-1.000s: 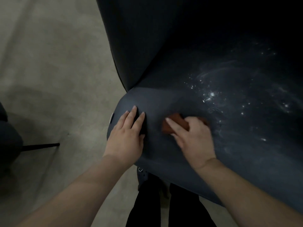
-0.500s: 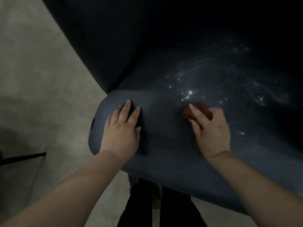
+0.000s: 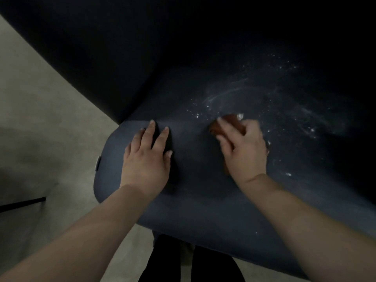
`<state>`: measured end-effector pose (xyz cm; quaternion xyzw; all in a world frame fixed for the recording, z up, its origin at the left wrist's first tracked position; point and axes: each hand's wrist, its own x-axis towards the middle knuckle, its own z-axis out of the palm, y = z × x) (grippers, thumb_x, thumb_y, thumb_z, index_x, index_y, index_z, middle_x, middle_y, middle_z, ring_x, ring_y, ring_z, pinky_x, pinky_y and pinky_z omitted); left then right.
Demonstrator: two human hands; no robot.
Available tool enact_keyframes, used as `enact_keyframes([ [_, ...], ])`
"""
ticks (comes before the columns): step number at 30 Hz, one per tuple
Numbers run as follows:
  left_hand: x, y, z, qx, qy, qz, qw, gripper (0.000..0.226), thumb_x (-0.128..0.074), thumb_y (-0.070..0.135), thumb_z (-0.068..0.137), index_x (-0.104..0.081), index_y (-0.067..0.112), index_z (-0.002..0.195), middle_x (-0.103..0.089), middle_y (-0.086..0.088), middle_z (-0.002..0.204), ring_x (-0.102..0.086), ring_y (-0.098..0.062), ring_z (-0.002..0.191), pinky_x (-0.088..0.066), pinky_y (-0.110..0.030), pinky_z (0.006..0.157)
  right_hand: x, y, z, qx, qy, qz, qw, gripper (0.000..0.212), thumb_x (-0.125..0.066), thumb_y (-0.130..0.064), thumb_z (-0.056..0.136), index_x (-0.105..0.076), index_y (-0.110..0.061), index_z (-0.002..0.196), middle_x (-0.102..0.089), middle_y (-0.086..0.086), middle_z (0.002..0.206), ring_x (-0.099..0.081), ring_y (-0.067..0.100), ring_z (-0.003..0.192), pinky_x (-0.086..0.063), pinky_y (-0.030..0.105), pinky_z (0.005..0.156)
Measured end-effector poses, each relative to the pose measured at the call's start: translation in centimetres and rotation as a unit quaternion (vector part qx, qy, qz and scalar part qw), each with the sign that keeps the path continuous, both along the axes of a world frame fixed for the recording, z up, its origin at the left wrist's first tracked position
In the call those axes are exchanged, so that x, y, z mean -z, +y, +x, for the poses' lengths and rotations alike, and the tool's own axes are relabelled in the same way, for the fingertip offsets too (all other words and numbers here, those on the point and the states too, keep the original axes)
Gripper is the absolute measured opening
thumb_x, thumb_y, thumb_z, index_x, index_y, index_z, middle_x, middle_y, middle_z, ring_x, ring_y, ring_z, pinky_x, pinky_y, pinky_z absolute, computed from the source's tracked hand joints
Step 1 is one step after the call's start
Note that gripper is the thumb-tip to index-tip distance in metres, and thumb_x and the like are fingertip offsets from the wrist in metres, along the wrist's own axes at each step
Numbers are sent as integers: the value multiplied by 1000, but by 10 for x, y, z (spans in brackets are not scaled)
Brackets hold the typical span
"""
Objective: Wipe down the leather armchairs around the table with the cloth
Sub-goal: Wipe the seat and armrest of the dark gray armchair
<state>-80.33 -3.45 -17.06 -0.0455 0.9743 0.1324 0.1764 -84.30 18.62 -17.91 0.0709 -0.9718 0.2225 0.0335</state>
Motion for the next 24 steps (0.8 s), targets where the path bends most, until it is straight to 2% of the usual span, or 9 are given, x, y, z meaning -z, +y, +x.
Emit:
enact_keyframes([
  [3,-1,3,-5,0,1,6,1000,57,-32,46,98,-13,35,151,-3,3,161,-5,-23,144,-13,-44,116,0,3,14,-129,-12,10,991,48,-77,-23,79,-65,-27,126,-54,19,97,-57,36,80,-54,46,70],
  [6,0,5,-9,-1,2,7,1000,57,-31,47,98,-13,36,150,-2,4,160,-5,-22,144,-13,-44,116,4,11,-13,-32,-9,19,999,48,-69,-26,87,-57,-29,134,-51,19,106,-54,37,88,-53,50,76],
  [10,2,6,-17,-6,7,16,1000,57,-33,46,98,-15,35,151,-4,3,160,-7,-23,144,-14,-44,116,6,-4,-33,92,-21,0,995,45,-59,-33,93,-52,-30,138,-48,17,111,-52,33,95,-50,47,84],
  [15,2,10,-19,-8,6,12,1000,58,-33,45,98,-13,34,151,-2,3,160,-4,-22,144,-11,-42,116,2,5,-6,-100,-6,25,995,53,-74,-21,81,-60,-24,132,-54,20,102,-55,36,85,-54,49,72],
  [16,2,10,-18,-8,5,10,1000,58,-33,45,98,-12,35,151,-2,3,160,-4,-22,144,-10,-42,116,2,11,-12,-93,0,22,995,54,-75,-19,81,-59,-23,133,-53,21,103,-55,37,85,-54,49,73],
  [18,3,10,-19,-9,8,9,1000,58,-33,45,98,-13,35,151,-3,3,160,-5,-22,144,-9,-41,116,4,20,-36,5,21,0,1000,53,-69,-20,87,-54,-24,137,-49,23,110,-53,37,93,-52,49,81],
  [20,3,11,-20,-10,13,9,1000,57,-34,44,98,-14,34,151,-5,2,160,-6,-22,143,-9,-42,115,6,22,-62,118,3,-15,993,49,-60,-28,93,-48,-26,141,-45,18,118,-51,33,101,-48,48,92],
  [21,3,11,-21,-9,15,9,1000,57,-35,44,98,-15,34,150,-5,2,160,-6,-22,143,-10,-42,115,7,19,-67,137,-8,-12,990,48,-58,-32,94,-48,-27,141,-44,17,119,-51,31,102,-48,48,93],
  [24,5,14,-26,-5,17,3,1000,57,-36,43,97,-17,33,150,-7,2,160,-7,-22,142,-11,-43,115,5,0,-43,40,-22,-11,999,47,-59,-32,91,-54,-27,137,-49,18,111,-53,34,93,-51,47,84],
])
